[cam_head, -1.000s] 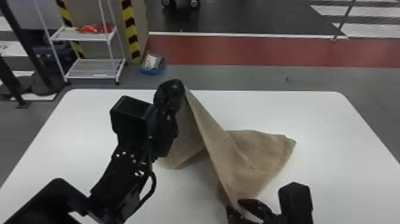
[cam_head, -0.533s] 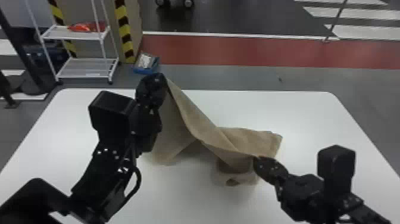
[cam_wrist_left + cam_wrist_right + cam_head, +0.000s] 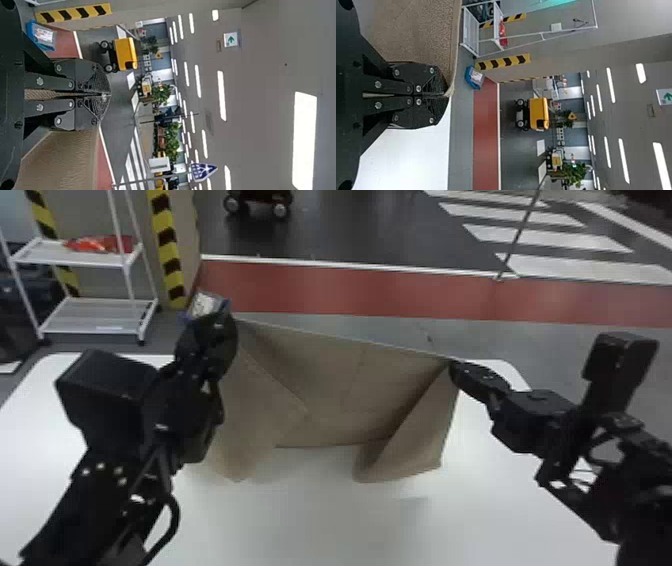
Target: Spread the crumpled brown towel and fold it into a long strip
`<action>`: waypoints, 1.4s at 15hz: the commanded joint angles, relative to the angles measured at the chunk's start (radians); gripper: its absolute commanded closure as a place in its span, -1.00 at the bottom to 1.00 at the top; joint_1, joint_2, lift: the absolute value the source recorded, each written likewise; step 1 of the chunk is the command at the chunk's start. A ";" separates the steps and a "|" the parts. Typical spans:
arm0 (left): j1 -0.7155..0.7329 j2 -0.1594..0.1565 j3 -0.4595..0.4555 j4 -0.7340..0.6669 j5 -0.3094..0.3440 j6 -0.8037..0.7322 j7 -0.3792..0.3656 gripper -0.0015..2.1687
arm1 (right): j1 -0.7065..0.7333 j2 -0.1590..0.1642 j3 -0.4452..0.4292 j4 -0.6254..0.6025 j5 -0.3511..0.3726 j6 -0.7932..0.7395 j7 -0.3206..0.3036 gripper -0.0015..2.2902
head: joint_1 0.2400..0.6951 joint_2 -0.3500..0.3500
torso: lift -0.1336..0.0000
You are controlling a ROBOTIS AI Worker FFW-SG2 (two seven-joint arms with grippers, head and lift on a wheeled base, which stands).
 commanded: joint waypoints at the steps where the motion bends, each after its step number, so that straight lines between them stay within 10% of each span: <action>1: 0.020 0.016 0.006 -0.041 0.002 0.002 -0.007 0.00 | -0.043 0.001 -0.069 0.000 -0.059 0.022 -0.003 0.70 | 0.61 -0.51 | -0.84; 10: 0.080 0.062 0.060 -0.124 0.016 -0.011 -0.035 0.00 | -0.031 -0.012 -0.209 0.000 -0.234 0.055 0.007 0.70 | 0.39 -0.63 | -0.84; 16: 0.079 0.059 -0.004 0.025 0.014 -0.044 -0.084 -0.01 | -0.193 -0.082 -0.112 0.477 -0.120 -0.098 -0.047 0.55 | 0.71 -0.77 | -0.84; 19: 0.080 0.060 -0.027 0.037 0.007 -0.044 -0.090 -0.01 | -0.271 -0.157 0.008 0.684 0.001 -0.119 -0.161 -1.00 | 0.86 -0.83 | -0.84; 21: 0.085 0.060 -0.034 0.042 0.002 -0.044 -0.090 -0.01 | -0.209 -0.157 -0.020 0.678 -0.005 -0.126 -0.153 -0.99 | 0.94 -0.87 | -0.84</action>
